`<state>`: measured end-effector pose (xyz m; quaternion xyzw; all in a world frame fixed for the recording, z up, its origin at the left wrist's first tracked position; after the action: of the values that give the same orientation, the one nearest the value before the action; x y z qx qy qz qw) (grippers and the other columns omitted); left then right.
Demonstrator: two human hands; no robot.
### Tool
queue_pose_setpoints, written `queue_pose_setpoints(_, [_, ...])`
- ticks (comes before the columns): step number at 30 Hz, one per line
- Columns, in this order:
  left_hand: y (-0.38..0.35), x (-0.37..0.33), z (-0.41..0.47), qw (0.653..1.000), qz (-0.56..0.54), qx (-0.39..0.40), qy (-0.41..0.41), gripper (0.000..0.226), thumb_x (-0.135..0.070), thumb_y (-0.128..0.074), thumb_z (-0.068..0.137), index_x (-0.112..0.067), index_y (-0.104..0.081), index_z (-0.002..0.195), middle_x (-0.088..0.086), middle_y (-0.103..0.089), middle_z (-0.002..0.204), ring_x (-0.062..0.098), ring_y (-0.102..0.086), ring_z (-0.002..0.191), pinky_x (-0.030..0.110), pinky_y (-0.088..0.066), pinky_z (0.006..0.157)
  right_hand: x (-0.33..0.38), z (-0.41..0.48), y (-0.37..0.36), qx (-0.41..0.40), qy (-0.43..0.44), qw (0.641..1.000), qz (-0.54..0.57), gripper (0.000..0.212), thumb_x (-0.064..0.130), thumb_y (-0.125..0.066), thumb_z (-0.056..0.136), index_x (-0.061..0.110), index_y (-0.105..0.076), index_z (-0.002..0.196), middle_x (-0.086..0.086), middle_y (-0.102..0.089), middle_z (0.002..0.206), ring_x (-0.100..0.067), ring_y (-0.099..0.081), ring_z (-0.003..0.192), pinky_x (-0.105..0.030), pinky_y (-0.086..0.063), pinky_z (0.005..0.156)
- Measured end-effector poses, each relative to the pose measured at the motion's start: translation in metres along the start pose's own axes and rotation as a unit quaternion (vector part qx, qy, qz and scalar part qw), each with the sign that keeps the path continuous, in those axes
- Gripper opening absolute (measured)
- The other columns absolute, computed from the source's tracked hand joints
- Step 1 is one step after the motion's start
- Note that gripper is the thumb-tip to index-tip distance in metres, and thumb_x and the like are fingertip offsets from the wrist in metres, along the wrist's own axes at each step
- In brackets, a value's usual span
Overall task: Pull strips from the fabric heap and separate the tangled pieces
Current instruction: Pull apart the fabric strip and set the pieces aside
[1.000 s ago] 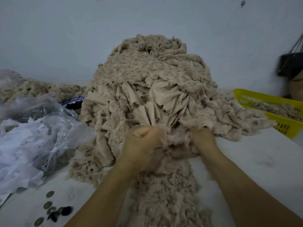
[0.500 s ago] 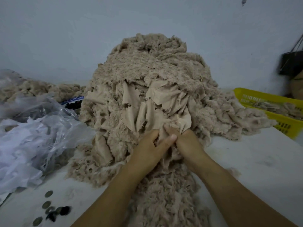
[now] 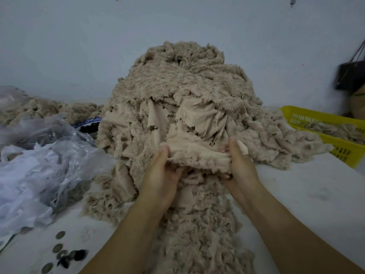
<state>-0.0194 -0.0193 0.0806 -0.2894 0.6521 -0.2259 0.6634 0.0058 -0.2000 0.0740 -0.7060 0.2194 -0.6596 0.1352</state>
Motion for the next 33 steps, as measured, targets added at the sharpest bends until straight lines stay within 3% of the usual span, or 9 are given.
queue_pose_setpoints(3, [-0.003, -0.003, -0.002, 0.991, -0.12, 0.024, 0.053, 0.029, -0.022, -0.047, 0.1, -0.004, -0.068, 0.111, 0.013, -0.075, 0.106, 0.023, -0.072, 0.098, 0.041, -0.055, 0.096, -0.008, 0.003, 0.003, -0.013, -0.032, 0.998, 0.052, 0.029, 0.037, -0.058, 0.099, 0.017, -0.058, 0.079, 0.006, -0.039, 0.049, -0.005, -0.033, 0.037, -0.019, -0.029, 0.035])
queue_pose_setpoints(5, [-0.005, -0.001, -0.004, 0.994, -0.079, 0.024, 0.076, 0.019, -0.018, -0.05, 0.093, -0.009, -0.064, 0.085, 0.004, -0.063, 0.071, 0.015, -0.061, 0.067, 0.036, -0.056, 0.081, -0.014, 0.005, 0.003, -0.016, -0.063, 0.995, 0.074, 0.02, 0.03, -0.058, 0.099, 0.012, -0.06, 0.09, 0.004, -0.046, 0.055, -0.005, -0.04, 0.042, -0.019, -0.036, 0.038])
queue_pose_setpoints(9, [-0.007, 0.009, -0.008, 0.991, 0.095, 0.009, 0.09, 0.028, -0.008, -0.038, 0.102, -0.011, -0.049, 0.075, -0.005, -0.039, 0.044, 0.006, -0.036, 0.036, 0.017, -0.03, 0.037, -0.018, 0.005, -0.005, 0.034, -0.105, 0.988, 0.11, 0.031, 0.032, -0.053, 0.101, 0.008, -0.064, 0.117, -0.011, -0.073, 0.11, -0.022, -0.069, 0.102, -0.035, -0.055, 0.091])
queue_pose_setpoints(13, [-0.016, 0.005, -0.009, 0.968, 0.246, 0.048, 0.024, 0.039, -0.042, -0.055, 0.1, -0.011, -0.077, 0.091, 0.001, -0.077, 0.077, 0.01, -0.074, 0.074, 0.018, -0.056, 0.061, -0.015, -0.006, -0.024, 0.124, -0.022, 0.99, -0.063, 0.038, 0.044, -0.052, 0.1, 0.014, -0.071, 0.114, -0.005, -0.077, 0.104, -0.016, -0.071, 0.105, -0.033, -0.052, 0.091])
queue_pose_setpoints(16, [-0.015, 0.006, -0.009, 0.956, 0.288, 0.048, 0.031, 0.034, -0.061, -0.064, 0.084, -0.032, -0.082, 0.087, 0.003, -0.079, 0.095, 0.014, -0.075, 0.093, 0.02, -0.058, 0.072, -0.021, -0.025, -0.047, 0.209, 0.068, 0.935, -0.28, 0.05, 0.066, -0.051, 0.086, 0.025, -0.076, 0.101, -0.001, -0.077, 0.101, -0.013, -0.072, 0.096, -0.029, -0.058, 0.085])
queue_pose_setpoints(19, [-0.011, 0.006, -0.008, 0.963, 0.257, 0.043, 0.07, 0.027, -0.052, -0.073, 0.076, -0.03, -0.082, 0.087, 0.006, -0.078, 0.101, 0.017, -0.075, 0.096, 0.025, -0.06, 0.075, -0.026, -0.033, -0.053, 0.252, 0.106, 0.875, -0.399, 0.064, 0.065, -0.048, 0.091, 0.004, -0.068, 0.084, -0.019, -0.072, 0.088, -0.034, -0.069, 0.083, -0.046, -0.055, 0.074])
queue_pose_setpoints(24, [-0.003, 0.002, -0.002, 0.975, 0.212, -0.012, 0.057, 0.013, -0.018, -0.067, 0.091, -0.011, -0.076, 0.087, 0.003, -0.078, 0.08, 0.009, -0.074, 0.07, 0.018, -0.057, 0.057, -0.036, -0.043, -0.06, 0.307, 0.104, 0.836, -0.444, 0.052, 0.062, -0.046, 0.096, 0.027, -0.047, 0.058, 0.008, -0.045, 0.057, -0.009, -0.046, 0.055, -0.029, -0.036, 0.057])
queue_pose_setpoints(29, [0.004, 0.007, -0.003, 0.991, 0.074, -0.062, 0.091, 0.024, -0.025, -0.055, 0.099, -0.009, -0.072, 0.103, 0.009, -0.078, 0.086, 0.018, -0.075, 0.076, 0.026, -0.059, 0.06, -0.04, -0.042, -0.061, 0.308, 0.089, 0.813, -0.486, 0.062, 0.065, -0.043, 0.094, 0.034, -0.043, 0.04, 0.016, -0.039, 0.039, 0.002, -0.039, 0.038, -0.009, -0.03, 0.043])
queue_pose_setpoints(33, [0.003, 0.014, -0.003, 0.987, 0.043, -0.025, 0.154, 0.038, -0.026, -0.048, 0.102, -0.001, -0.076, 0.101, 0.018, -0.076, 0.093, 0.027, -0.076, 0.076, 0.032, -0.061, 0.06, -0.046, -0.037, -0.057, 0.311, 0.067, 0.827, -0.464, 0.059, 0.081, -0.04, 0.085, 0.036, -0.044, 0.048, 0.019, -0.042, 0.049, 0.003, -0.04, 0.048, -0.012, -0.03, 0.052])
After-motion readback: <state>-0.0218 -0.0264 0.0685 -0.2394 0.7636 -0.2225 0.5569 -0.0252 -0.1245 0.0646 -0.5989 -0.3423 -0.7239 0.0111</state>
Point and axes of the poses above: each hand's wrist, its own z-axis towards the middle knuckle, its own y-axis out of the back of the hand, x = y × z, the point moved 8 cm from there along z, towards the middle knuckle
